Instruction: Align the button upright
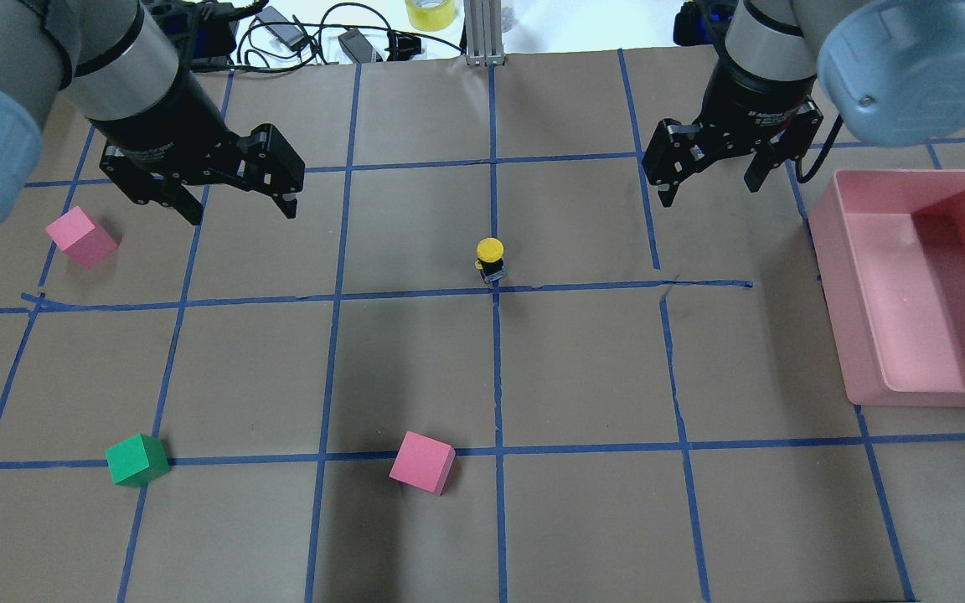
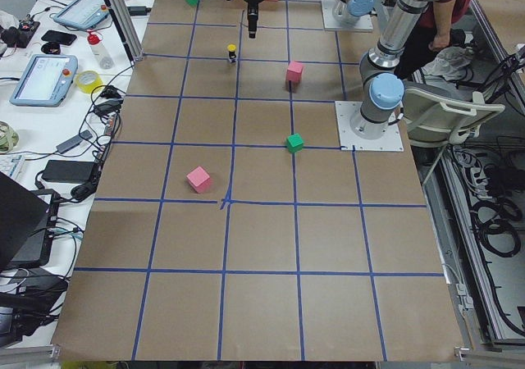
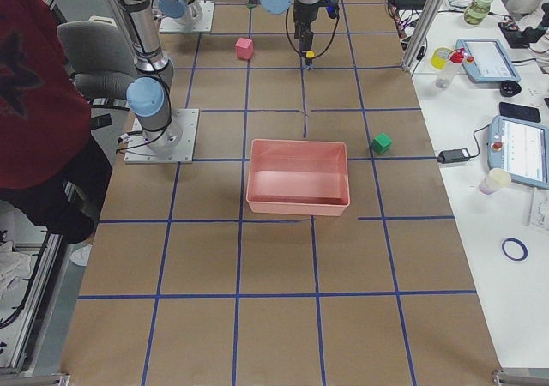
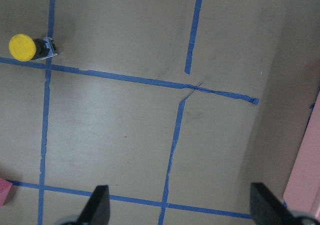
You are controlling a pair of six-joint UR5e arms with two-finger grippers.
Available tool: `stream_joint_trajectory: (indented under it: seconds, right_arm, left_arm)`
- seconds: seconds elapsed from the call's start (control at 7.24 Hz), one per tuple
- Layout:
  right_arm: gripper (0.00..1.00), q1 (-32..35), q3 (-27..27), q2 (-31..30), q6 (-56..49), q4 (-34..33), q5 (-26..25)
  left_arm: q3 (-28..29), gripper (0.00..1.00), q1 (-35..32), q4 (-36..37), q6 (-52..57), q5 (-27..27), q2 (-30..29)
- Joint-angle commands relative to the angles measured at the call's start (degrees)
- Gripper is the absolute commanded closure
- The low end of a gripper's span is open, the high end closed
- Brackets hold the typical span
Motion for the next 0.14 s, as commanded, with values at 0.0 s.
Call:
stream_joint_trajectory:
  seconds: [0.0]
  right_arm:
    - [0.00, 0.0, 0.0, 0.0, -0.2, -0.2, 0.2]
  left_arm:
    - [-0.2, 0.00, 0.5, 0.6, 0.5, -0.1, 0.1]
